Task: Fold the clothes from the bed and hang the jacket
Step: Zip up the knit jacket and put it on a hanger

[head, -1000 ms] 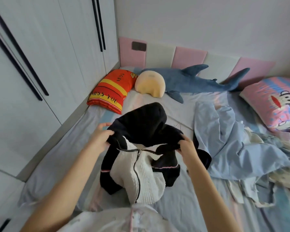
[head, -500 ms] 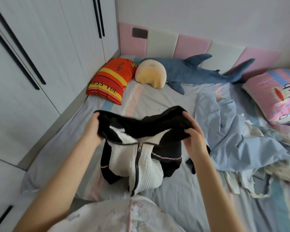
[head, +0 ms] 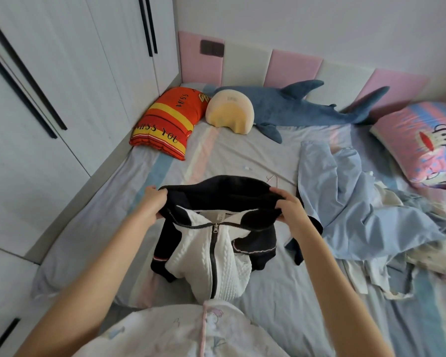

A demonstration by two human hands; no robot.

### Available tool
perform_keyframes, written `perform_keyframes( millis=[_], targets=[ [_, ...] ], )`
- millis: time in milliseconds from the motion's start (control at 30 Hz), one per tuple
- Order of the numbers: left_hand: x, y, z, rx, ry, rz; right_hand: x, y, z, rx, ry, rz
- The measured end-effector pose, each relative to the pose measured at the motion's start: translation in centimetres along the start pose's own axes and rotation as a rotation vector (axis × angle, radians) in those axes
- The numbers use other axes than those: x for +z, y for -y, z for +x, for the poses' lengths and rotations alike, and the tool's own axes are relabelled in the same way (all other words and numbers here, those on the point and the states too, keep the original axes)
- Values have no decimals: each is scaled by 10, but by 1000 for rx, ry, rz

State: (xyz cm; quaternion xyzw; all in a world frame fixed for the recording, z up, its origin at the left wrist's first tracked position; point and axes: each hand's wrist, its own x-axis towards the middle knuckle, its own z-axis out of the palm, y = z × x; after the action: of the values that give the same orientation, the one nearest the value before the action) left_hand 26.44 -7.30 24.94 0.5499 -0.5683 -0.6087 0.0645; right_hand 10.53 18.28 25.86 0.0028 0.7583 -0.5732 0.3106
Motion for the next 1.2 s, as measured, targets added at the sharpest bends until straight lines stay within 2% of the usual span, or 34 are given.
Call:
perform_keyframes(
  millis=[100,167,200,267,300,333,367,400,467,600,667,734,834,900,1034,1134,1200],
  targets=[
    [-5,-2,-3,162,21,-246,-4,-4,-9,-177,-8,133],
    [-11,-8,-13,386,-126,-439,-5,-5,-15,-327,6,363],
    [-14,-11,-17,517,-210,-424,-5,-6,-15,-329,-16,410],
    [-18,-13,-13,663,-275,-95,-2,-6,-2,-130,-107,256],
    [-17,-14,-7,617,-205,172,1,-5,3,48,-119,118],
    [-15,-15,-1,493,-96,415,4,-3,6,211,-87,-7],
    [-14,-16,4,349,8,598,8,-3,9,299,-50,-117],
    [-12,-17,6,239,73,731,11,-2,12,308,2,-244],
    [-5,-15,1,147,128,951,16,-3,9,225,52,-448],
    [10,6,9,84,203,1348,21,-19,5,56,-4,-736],
    [13,16,16,97,174,1454,23,-30,5,-16,-52,-842],
    [16,22,28,162,128,1454,24,-41,12,-73,-103,-882],
    [13,34,49,249,93,1347,19,-56,21,-266,-153,-907],
    [14,38,69,313,74,1236,13,-67,39,-336,-87,-976],
    [19,35,101,514,-21,1043,19,-87,76,-27,208,-1009],
    [29,43,136,486,-8,932,40,-101,120,62,295,-1097],
    [32,52,157,446,-16,896,63,-109,153,70,307,-1029]
  ],
)
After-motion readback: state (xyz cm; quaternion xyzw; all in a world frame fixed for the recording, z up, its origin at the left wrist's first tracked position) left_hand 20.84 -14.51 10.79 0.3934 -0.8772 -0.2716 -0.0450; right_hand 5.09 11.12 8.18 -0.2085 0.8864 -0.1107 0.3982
